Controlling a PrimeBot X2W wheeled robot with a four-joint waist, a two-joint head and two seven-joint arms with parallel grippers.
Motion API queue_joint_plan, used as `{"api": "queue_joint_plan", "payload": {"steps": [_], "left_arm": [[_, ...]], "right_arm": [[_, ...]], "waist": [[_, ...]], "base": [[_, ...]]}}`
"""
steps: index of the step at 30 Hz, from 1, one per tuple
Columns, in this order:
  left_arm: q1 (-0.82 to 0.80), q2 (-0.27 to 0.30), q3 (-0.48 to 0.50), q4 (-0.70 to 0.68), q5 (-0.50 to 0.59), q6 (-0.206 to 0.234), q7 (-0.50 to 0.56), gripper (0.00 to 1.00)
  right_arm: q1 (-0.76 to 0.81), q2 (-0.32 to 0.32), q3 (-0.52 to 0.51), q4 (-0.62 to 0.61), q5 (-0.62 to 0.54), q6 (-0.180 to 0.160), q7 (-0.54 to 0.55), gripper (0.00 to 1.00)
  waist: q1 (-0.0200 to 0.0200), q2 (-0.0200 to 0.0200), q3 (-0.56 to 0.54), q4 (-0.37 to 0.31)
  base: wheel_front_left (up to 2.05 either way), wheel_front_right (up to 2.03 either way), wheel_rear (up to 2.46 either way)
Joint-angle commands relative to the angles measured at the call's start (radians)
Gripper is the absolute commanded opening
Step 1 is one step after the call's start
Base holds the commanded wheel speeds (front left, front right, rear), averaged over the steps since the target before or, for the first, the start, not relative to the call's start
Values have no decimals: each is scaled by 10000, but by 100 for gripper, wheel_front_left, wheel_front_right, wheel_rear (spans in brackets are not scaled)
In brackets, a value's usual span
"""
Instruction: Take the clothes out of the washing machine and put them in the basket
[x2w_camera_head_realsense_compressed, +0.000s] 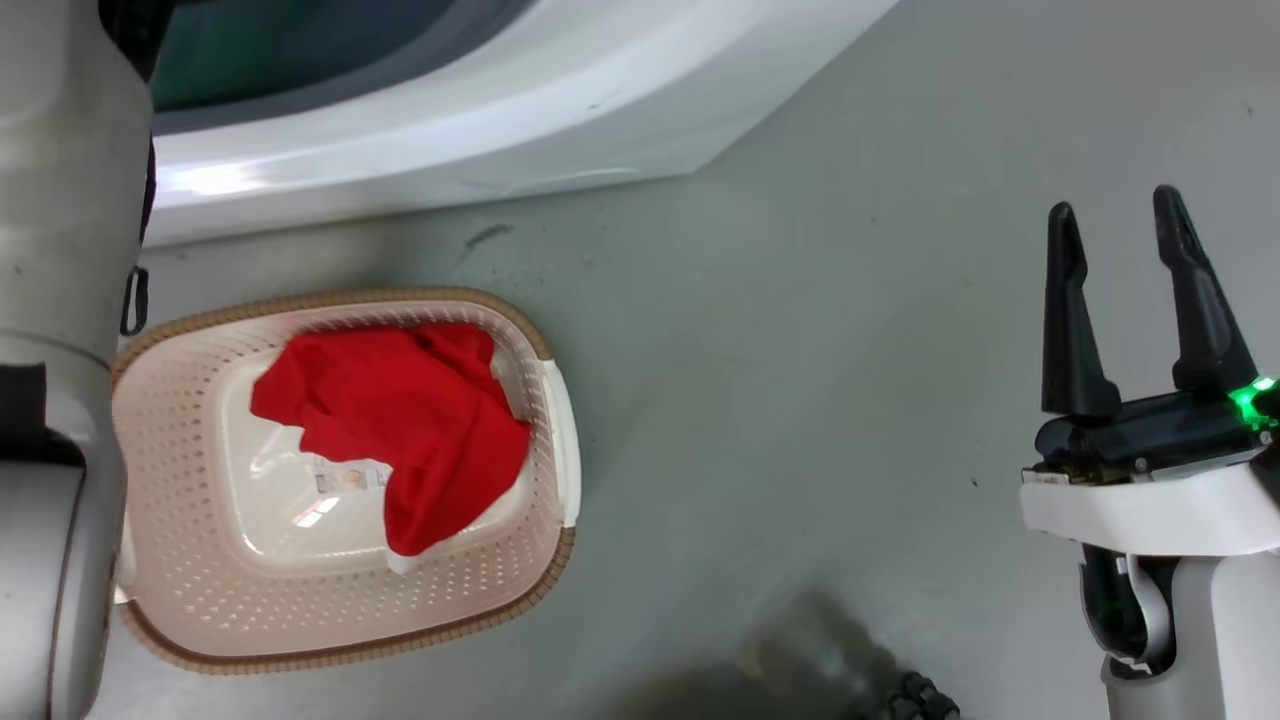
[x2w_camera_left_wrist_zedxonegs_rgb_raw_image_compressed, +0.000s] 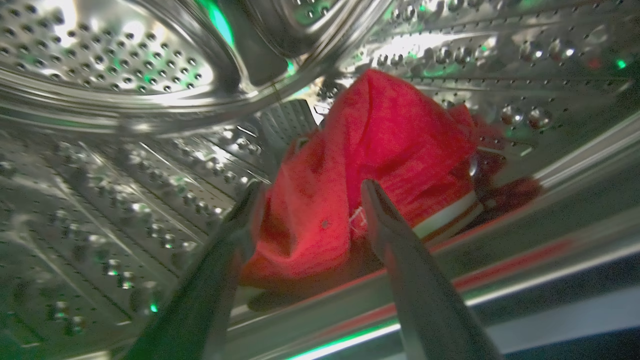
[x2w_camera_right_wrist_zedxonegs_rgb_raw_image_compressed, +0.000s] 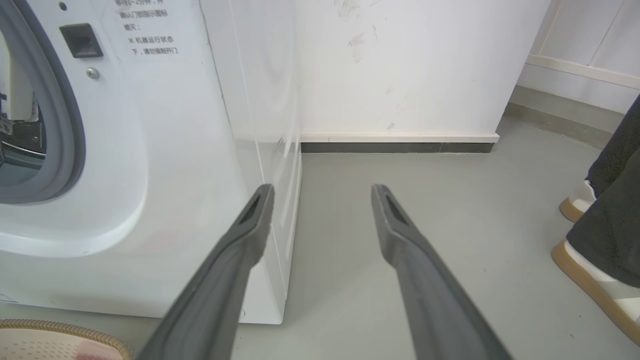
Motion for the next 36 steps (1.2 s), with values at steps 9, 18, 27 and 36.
{"api": "queue_joint_plan", "payload": {"steps": [9, 18, 27, 36], "left_arm": [[-1528, 382, -1340, 121, -1743, -6, 2523, 100], [-2014, 817, -2218, 40, -2578, -7, 3356, 100], [-2149, 1068, -2586, 206, -3010, -6, 2744, 0], [-2264, 1026, -2858, 360, -3344, -7, 1835, 0]], "right_arm": [[-416, 19, 22, -207, 312, -7, -20, 100], [-523, 21, -2, -278, 410, -7, -19, 100], [-618, 21, 30, -290, 428, -7, -20, 100], [-662, 21, -11, -218, 330, -7, -20, 100]], "waist": [[-2, 0, 1135, -454], [-2, 0, 1582, -538], [-2, 0, 1702, -558], [-2, 0, 1585, -473]], "base": [[0, 0, 0], [0, 0, 0], [0, 0, 0], [0, 0, 0]]}}
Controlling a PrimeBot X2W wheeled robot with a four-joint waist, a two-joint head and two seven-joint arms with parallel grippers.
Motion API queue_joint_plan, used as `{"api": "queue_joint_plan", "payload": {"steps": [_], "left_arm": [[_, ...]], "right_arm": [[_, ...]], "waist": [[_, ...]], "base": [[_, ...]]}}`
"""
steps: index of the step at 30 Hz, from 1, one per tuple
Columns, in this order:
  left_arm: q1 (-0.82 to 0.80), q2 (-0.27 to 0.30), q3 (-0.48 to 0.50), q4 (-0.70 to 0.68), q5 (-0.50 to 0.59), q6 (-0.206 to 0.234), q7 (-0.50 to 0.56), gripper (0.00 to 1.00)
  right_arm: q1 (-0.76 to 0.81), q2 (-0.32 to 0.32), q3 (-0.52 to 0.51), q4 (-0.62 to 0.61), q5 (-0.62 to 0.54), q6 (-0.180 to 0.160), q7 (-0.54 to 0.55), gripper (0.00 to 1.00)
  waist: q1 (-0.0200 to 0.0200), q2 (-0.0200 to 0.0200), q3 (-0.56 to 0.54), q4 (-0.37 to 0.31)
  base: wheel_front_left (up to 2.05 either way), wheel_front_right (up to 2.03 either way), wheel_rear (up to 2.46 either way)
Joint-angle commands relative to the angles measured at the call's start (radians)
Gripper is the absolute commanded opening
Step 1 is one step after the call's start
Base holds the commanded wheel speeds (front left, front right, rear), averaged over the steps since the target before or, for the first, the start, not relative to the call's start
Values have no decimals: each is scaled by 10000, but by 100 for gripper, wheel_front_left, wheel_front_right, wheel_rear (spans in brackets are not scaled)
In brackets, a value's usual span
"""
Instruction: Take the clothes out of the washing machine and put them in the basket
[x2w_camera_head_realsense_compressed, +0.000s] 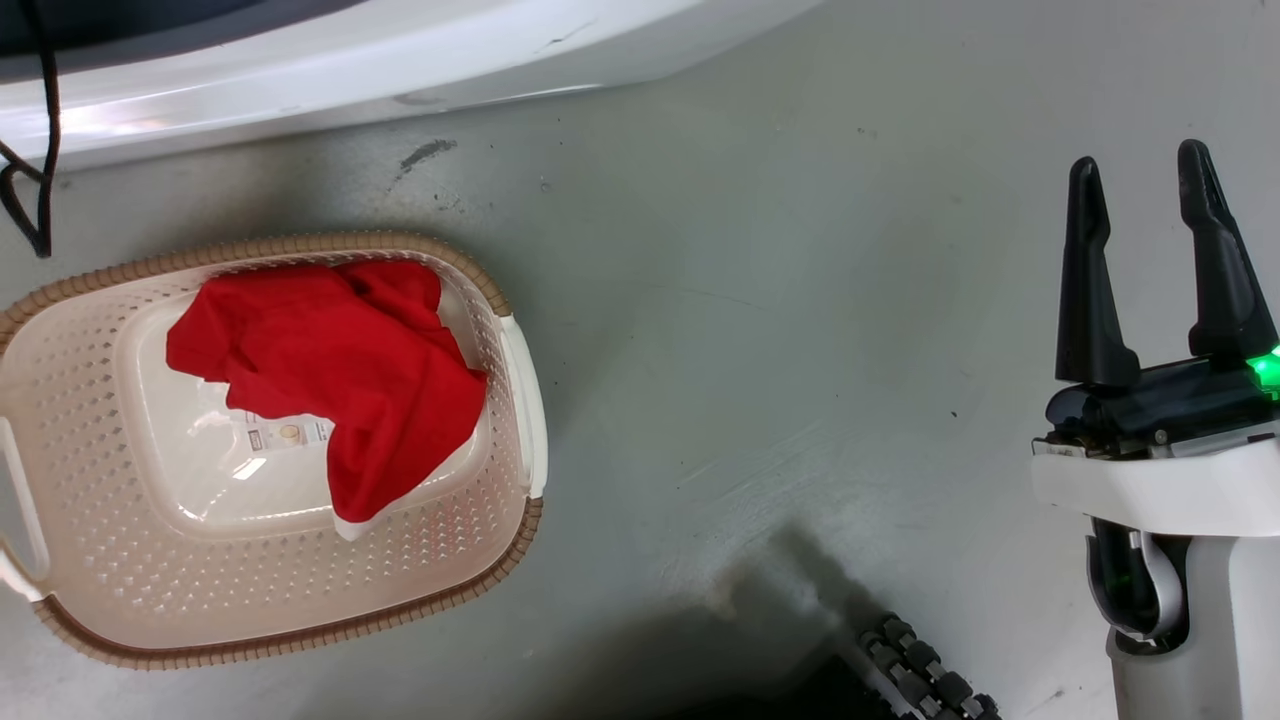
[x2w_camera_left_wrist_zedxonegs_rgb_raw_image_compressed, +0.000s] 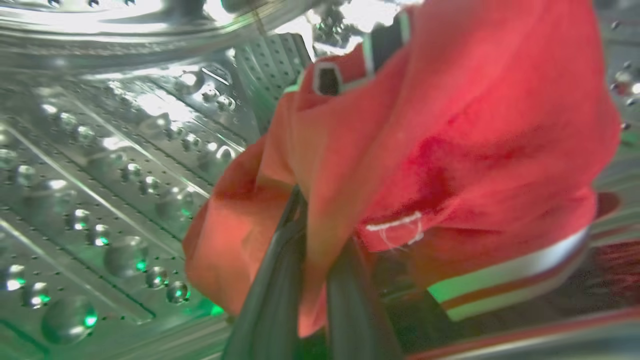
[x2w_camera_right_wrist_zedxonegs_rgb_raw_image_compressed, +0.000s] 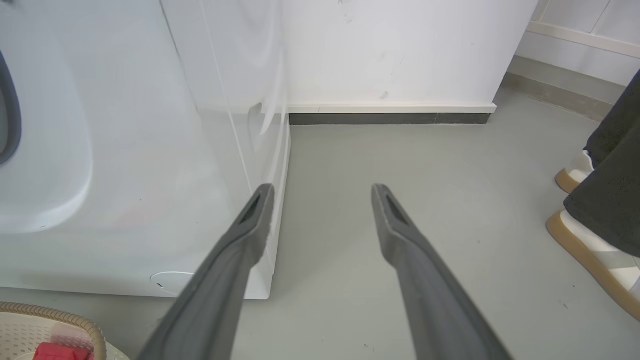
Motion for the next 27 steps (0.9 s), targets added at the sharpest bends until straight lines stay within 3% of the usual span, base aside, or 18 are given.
{"api": "queue_joint_plan", "payload": {"steps": [1, 13, 20, 21, 27], "left_arm": [[-47, 12, -72, 54, -60, -1, -202, 0], [1291, -253, -272, -160, -845, -1, -2562, 0], [2865, -603, -584, -369, -1325, -1, -4042, 0], [3744, -730, -708, -623, -1600, -2, -4678, 0], [4858, -884, -742, -1048, -1677, 8, -5106, 0]], "right_arm": [[-158, 21, -1, 37, -58, -7, -20, 100], [116, 19, -43, 213, -331, -7, -20, 100], [512, 16, -34, 426, -652, -7, -20, 100], [787, 16, -88, 543, -792, -7, -18, 100], [1179, 15, -106, 668, -969, -7, -18, 100]], "waist": [[-1, 0, -101, 24], [-1, 0, -1203, 539], [-1, 0, -2311, 1007], [-1, 0, -2952, 1245], [-1, 0, -3801, 1533]], "base": [[0, 0, 0], [0, 0, 0], [0, 0, 0], [0, 0, 0], [0, 0, 0]]}}
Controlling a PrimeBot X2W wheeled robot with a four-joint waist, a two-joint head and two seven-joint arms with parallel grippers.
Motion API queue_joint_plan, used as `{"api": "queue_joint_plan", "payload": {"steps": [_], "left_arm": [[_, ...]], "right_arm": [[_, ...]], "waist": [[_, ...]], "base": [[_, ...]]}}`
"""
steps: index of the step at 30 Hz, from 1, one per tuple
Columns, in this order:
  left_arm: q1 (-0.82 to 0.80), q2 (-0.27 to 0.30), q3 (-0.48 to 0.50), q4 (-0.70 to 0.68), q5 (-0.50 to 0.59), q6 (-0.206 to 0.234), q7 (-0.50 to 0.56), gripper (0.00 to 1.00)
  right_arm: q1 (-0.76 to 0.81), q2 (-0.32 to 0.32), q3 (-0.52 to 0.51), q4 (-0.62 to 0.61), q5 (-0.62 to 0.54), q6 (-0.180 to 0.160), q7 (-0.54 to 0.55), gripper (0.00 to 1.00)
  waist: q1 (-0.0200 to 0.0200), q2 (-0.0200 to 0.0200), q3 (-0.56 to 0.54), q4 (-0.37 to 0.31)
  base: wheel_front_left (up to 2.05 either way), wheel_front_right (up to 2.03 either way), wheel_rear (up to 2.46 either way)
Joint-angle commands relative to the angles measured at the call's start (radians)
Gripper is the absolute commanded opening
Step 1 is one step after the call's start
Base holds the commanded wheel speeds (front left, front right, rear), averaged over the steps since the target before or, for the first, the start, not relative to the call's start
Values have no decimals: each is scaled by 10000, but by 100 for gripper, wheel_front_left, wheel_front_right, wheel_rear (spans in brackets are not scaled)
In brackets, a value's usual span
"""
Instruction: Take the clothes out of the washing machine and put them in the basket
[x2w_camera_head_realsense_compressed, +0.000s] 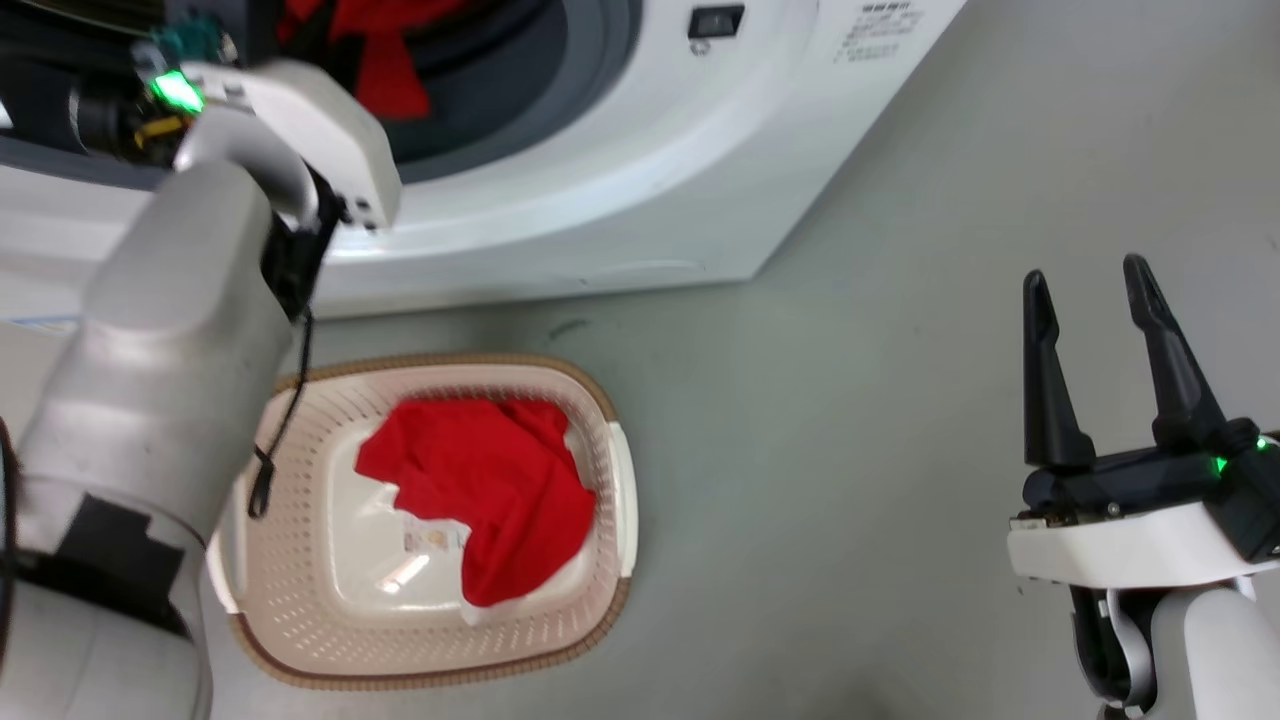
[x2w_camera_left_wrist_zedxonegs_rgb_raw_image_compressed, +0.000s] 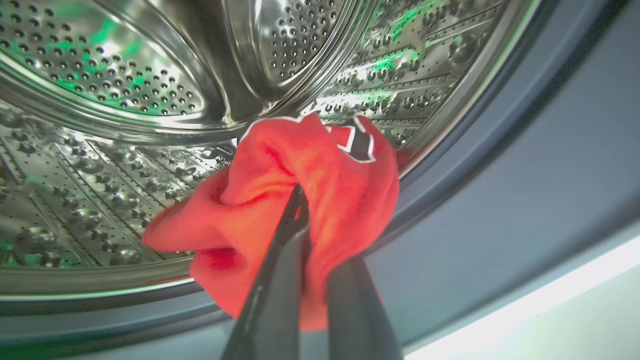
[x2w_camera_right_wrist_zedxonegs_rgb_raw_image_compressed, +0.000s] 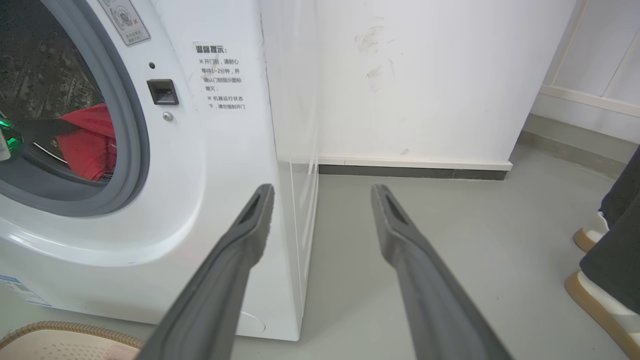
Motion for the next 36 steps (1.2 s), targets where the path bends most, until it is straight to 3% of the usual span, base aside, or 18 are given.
{"api": "queue_joint_plan", "payload": {"steps": [1, 19, 36], "left_arm": [[230, -19, 38, -160, 44, 56, -75, 0], [5103, 763, 1609, -6412, 984, 1577, -130, 0], [7547, 1973, 2288, -11282, 1242, 3211, 119, 0]], "right_arm": [[148, 5, -23, 34, -33, -7, -20, 100], [1407, 7, 124, 252, -308, -7, -18, 100], [2028, 7, 197, 280, -266, -7, -20, 100]], "waist": [[1, 0, -587, 298], [1, 0, -2915, 914], [1, 0, -3961, 1095]], "base": [[0, 0, 0], [0, 0, 0], [0, 0, 0]]}}
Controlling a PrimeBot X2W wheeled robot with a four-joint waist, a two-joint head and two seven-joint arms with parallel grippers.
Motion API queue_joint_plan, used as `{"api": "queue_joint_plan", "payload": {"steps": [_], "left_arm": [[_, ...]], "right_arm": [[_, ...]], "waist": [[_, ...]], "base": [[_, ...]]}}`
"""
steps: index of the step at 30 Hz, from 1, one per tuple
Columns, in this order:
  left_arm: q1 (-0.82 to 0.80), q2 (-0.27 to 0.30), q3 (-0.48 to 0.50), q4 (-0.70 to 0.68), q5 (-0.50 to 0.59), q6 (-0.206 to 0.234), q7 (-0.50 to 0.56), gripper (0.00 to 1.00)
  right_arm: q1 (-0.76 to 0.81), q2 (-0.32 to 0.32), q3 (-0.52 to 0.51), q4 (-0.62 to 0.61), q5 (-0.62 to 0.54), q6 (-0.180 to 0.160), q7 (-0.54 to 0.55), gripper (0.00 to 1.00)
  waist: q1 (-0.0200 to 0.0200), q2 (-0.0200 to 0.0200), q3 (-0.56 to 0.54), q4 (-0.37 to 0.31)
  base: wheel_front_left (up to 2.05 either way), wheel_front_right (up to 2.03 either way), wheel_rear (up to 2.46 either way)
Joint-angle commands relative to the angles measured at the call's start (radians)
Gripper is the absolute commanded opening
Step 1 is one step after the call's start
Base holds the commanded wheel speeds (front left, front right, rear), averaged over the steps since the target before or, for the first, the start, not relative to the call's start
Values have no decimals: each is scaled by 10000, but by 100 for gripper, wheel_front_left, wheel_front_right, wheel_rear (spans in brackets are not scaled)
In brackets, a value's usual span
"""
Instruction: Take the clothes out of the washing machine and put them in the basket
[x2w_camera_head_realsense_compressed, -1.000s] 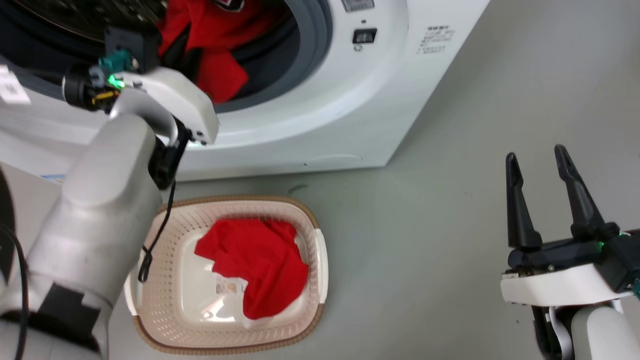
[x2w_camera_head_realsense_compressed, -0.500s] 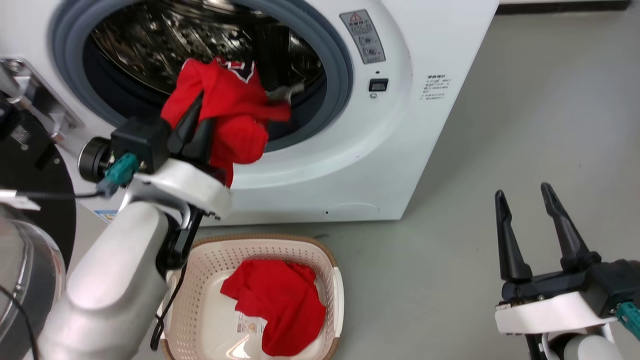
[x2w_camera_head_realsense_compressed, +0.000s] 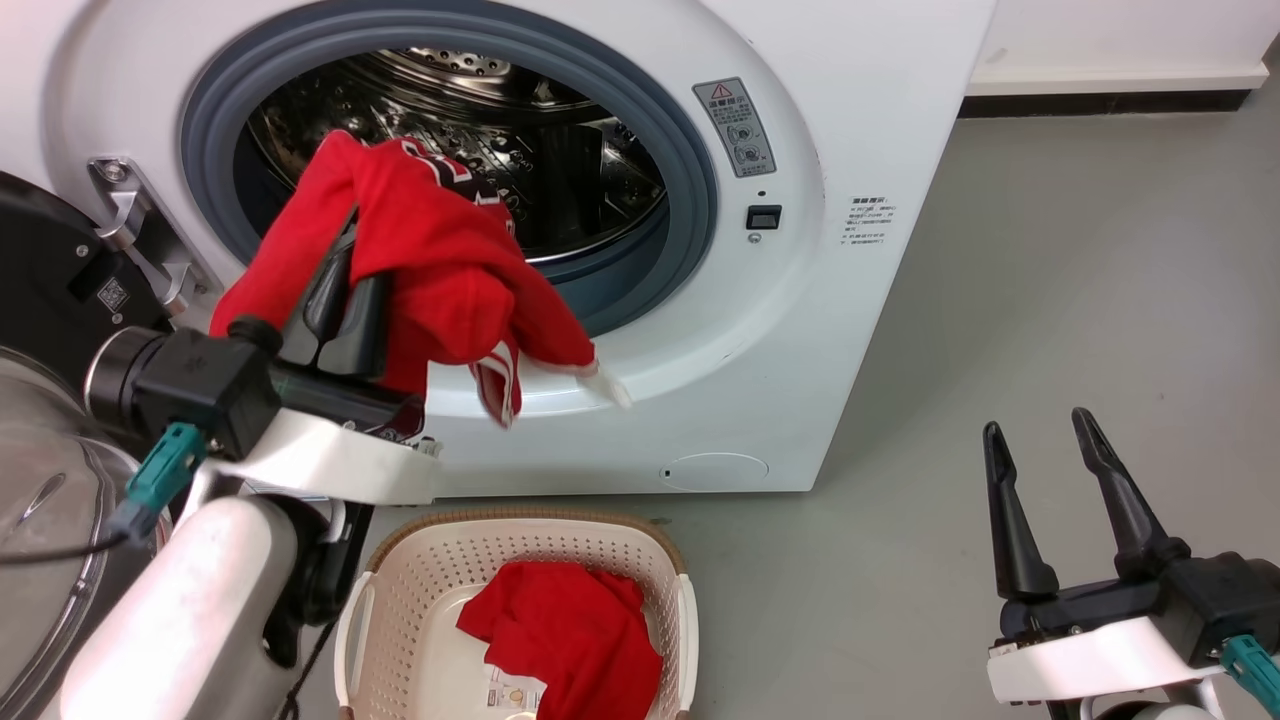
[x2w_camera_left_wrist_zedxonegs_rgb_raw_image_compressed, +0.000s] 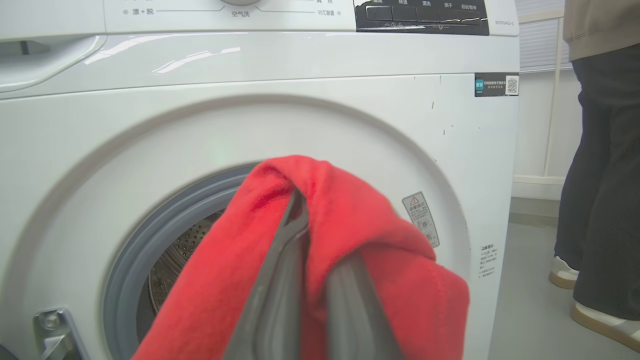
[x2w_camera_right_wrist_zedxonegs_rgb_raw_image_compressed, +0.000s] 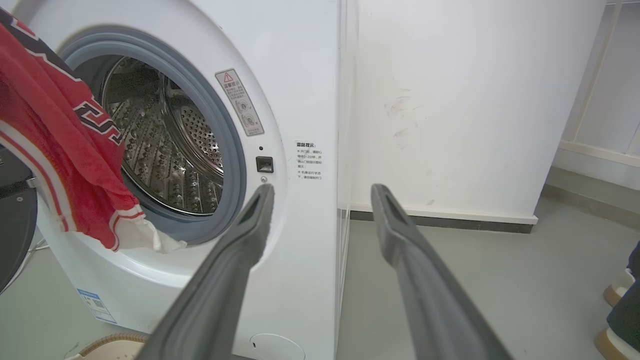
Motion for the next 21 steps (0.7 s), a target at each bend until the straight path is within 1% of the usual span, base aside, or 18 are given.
{"api": "queue_joint_plan", "payload": {"steps": [1, 7, 10, 15, 18, 21], "left_arm": [[198, 53, 43, -281, 58, 117, 55, 0], [747, 315, 21, -1176, 144, 436, 279, 0], [1073, 386, -93, -1374, 81, 467, 358, 0], [1577, 396, -398, -1242, -31, 373, 430, 0], [1809, 328, -607, -914, -91, 243, 387, 0], [1975, 139, -761, -456, -228, 121, 292, 0]], "right_arm": [[29, 10, 10, -13, -4, -7, -16, 100], [-11, 10, 39, -47, 12, -7, -16, 100], [-35, 10, 38, -65, 17, -7, -16, 100], [-171, 10, 56, -96, 4, -7, -16, 100], [-265, 10, 62, -128, -27, -7, -18, 100], [-436, 12, 83, -168, -76, -7, -16, 100]], "waist": [[2, -1, -17, 6], [2, -1, 5, -37], [2, -1, 57, -63], [2, -1, 228, -97], [2, -1, 398, -126], [2, -1, 638, -170]], "base": [[0, 0, 0], [0, 0, 0], [0, 0, 0], [0, 0, 0], [0, 0, 0], [0, 0, 0]]}}
